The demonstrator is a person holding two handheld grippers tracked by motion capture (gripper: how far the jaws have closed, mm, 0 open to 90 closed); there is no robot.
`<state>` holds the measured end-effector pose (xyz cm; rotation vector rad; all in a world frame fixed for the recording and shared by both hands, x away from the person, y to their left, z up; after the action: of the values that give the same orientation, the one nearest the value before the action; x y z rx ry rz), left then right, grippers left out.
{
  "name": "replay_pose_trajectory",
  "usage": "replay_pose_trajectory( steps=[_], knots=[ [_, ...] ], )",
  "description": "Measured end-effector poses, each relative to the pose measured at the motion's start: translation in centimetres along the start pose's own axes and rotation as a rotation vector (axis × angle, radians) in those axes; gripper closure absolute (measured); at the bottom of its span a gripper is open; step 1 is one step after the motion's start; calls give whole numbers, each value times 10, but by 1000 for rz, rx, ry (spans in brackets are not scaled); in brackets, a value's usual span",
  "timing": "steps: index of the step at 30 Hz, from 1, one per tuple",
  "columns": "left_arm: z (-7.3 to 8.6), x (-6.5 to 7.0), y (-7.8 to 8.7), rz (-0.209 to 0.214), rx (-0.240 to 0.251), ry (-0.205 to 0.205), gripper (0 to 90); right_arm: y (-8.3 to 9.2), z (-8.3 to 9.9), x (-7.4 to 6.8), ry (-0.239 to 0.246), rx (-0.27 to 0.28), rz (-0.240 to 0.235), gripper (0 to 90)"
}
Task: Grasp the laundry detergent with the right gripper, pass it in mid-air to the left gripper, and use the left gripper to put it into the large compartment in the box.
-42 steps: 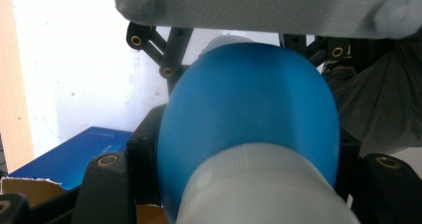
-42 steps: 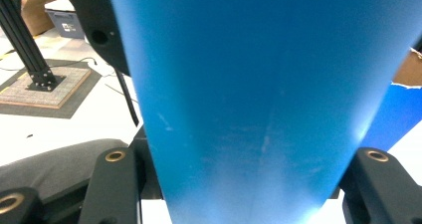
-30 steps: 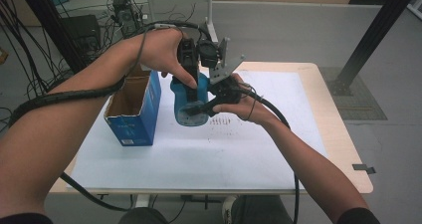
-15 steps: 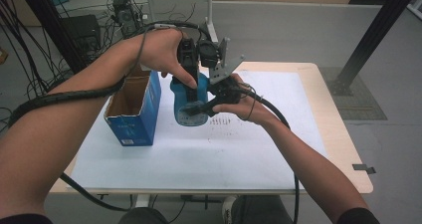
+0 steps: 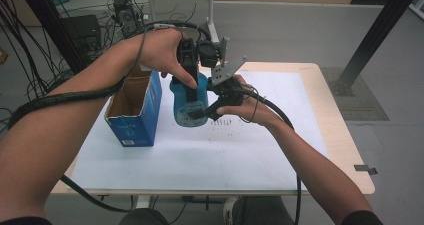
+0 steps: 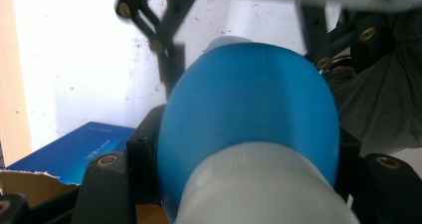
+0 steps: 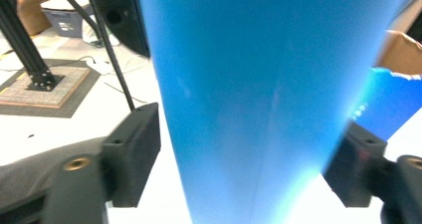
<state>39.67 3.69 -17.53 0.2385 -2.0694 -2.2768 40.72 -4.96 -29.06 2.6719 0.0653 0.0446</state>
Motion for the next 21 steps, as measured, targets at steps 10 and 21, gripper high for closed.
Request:
replay_pose_trajectory(
  steps=[10,21],
  knots=[
    [7,-9,9,-15,-4,82,373,17,7,-1,-31,-93,33,37],
    [17,-18,28,-16,13,245,373,46,22,-2,-26,-238,98,3]
  ],
)
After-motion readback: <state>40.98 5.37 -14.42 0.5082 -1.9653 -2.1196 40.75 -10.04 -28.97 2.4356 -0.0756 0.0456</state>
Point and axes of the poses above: each handheld gripper's, and its own axes: y roughly backward along the jaws, z roughly out of its underside, x roughly to its right, the point moved 3 cm from there along -y, roughly forward along the jaws, and after that the axes turned 3 degrees about -x, right-handed, at the moved point
